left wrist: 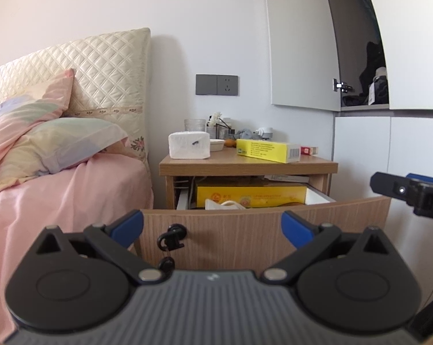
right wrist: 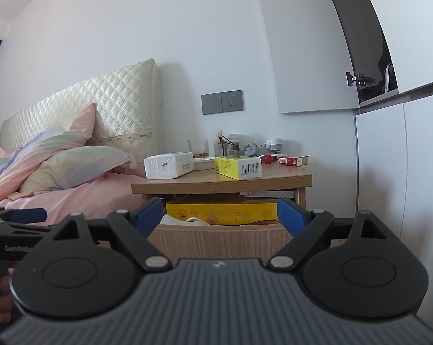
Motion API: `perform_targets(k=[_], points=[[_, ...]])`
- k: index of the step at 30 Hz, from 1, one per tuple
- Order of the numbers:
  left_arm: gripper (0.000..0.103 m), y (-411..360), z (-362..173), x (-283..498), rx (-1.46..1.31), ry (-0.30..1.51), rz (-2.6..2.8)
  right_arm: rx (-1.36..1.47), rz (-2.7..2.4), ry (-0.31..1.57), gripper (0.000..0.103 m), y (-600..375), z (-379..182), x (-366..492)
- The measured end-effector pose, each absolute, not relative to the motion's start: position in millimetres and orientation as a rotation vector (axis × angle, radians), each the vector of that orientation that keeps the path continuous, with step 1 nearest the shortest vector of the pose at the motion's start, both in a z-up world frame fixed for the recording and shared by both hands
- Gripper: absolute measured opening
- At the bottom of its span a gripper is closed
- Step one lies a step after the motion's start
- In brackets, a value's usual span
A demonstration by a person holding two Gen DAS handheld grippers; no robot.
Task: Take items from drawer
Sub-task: 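Push the open drawer shut with the left gripper at its knob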
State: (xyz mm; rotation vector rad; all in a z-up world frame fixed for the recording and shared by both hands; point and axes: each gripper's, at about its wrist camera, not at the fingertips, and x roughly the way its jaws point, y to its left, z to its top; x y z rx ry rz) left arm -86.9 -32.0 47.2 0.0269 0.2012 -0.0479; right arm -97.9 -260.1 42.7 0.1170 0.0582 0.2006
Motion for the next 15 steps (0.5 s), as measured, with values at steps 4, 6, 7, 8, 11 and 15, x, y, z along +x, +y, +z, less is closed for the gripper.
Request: perform_targets(k=[4, 6, 7, 8, 11, 15], points=[[0.103, -29.6, 41.9, -85.6, 0.038, 0.203, -0.035, 0.11, 0.199, 0.055, 0.089, -258.7, 39.5, -97.5], [0.103, -27.5, 39.5, -83.9, 0.04, 0.207, -0.033, 0.11, 0.193, 0.057, 0.089, -258.7, 37.9, -95.3], [0.103, -26.5, 38.4, -83.1, 0.041, 0.209, -0.032, 0.11, 0.191, 0.059, 0.089, -258.8, 36.7, -94.1], [0.103, -25.5, 37.2, -82.2, 0.042, 0.211, -0.031, 0.11, 0.188, 0.061, 0.089, -258.9, 35.4, -92.8], [0.103, -22.7, 34.0, -79.7, 0.041, 0.215, -0.034, 0.108, 0.178, 0.069, 0.089, -258.7, 30.3, -88.3], [0.103, -20.3, 27.4, -75.9, 0.043, 0.225, -0.031, 0.105, 0.167, 0.078, 0.089, -258.3, 22.6, -83.1]])
